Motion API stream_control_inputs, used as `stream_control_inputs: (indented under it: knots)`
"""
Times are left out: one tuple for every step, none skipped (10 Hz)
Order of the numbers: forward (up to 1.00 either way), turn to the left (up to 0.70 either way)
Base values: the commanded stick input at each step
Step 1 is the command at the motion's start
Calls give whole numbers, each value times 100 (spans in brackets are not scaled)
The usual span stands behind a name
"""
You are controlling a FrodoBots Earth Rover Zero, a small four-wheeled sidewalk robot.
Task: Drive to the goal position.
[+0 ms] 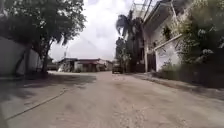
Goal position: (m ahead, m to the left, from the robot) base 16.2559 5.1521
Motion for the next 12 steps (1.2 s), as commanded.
stream_control_inputs:
  knots:
    - [50, 1]
    - [50, 1]
    - [50, 1]
    - [50, 1]
    - [50, 1]
    - [50, 1]
    - [50, 1]
    - [50, 1]
    - [50, 1]
    - [50, 1]
    - [50, 1]
    - [50, 1]
